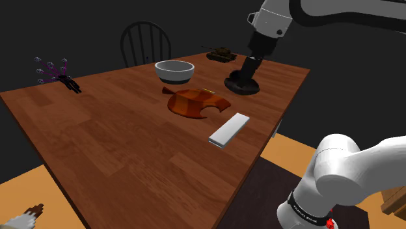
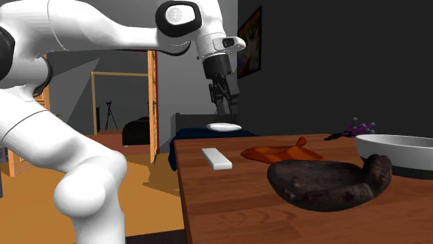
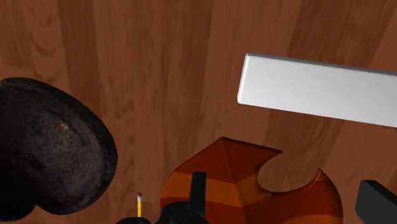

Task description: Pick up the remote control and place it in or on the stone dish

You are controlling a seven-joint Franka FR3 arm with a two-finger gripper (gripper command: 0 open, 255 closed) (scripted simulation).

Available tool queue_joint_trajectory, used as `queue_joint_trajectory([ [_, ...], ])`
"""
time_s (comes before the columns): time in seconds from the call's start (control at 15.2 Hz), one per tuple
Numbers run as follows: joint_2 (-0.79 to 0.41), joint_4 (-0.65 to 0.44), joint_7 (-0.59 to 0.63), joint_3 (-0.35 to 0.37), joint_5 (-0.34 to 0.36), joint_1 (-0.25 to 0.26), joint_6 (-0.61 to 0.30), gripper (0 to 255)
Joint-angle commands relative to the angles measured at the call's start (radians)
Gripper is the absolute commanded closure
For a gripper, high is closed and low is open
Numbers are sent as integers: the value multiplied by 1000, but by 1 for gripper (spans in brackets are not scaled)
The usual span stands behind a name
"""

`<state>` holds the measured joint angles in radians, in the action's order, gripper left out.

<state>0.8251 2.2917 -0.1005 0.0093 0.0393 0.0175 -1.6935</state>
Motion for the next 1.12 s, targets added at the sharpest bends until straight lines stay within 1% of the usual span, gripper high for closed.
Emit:
queue_joint_trajectory([
  [0.0, 0, 0, 0, 0, 0, 0, 0, 0],
  [0.33, -60, 62, -455, -78, 20, 209, -33, 0],
  [0.66, -68, 154, -907, -143, 60, 401, -30, 0],
  [0.73, -65, 168, -961, -151, 68, 423, -28, 0],
  [1.06, -62, 236, -959, -157, 74, 421, -94, 0],
])
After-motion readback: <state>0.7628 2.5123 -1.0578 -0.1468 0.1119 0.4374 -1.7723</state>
